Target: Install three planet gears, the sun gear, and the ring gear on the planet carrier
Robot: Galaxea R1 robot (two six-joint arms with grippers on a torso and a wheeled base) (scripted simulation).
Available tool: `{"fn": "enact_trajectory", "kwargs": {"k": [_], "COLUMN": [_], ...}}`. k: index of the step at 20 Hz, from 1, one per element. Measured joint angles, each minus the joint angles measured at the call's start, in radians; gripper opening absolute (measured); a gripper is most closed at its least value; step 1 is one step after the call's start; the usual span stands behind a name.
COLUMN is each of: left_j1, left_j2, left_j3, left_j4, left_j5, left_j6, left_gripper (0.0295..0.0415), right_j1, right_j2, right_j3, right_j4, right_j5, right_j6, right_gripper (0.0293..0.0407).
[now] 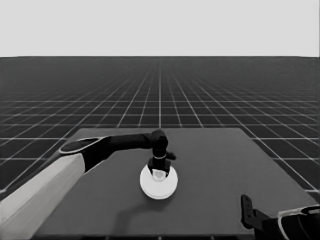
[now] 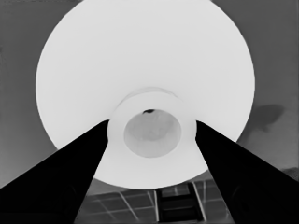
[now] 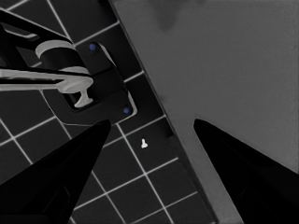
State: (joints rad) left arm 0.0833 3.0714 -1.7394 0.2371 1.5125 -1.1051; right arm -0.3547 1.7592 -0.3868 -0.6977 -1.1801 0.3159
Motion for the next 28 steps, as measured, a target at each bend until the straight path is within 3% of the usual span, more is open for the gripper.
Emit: {"fn": "enact_trajectory", "kwargs": {"k": [28], "left_j1": [0.0], "left_j2": [0.0], "left_j3": [0.0], "left_j4": [0.0], "left_j5": [0.0], "left_j6": [0.244], "left_gripper": [0.0351], "right_j1": [0.0], "right_j2": [0.0], "right_j3": [0.0], "right_j4": [0.0], "right_j5": [0.0], "right_j6": [0.0], "right_gripper": [0.0385]}}
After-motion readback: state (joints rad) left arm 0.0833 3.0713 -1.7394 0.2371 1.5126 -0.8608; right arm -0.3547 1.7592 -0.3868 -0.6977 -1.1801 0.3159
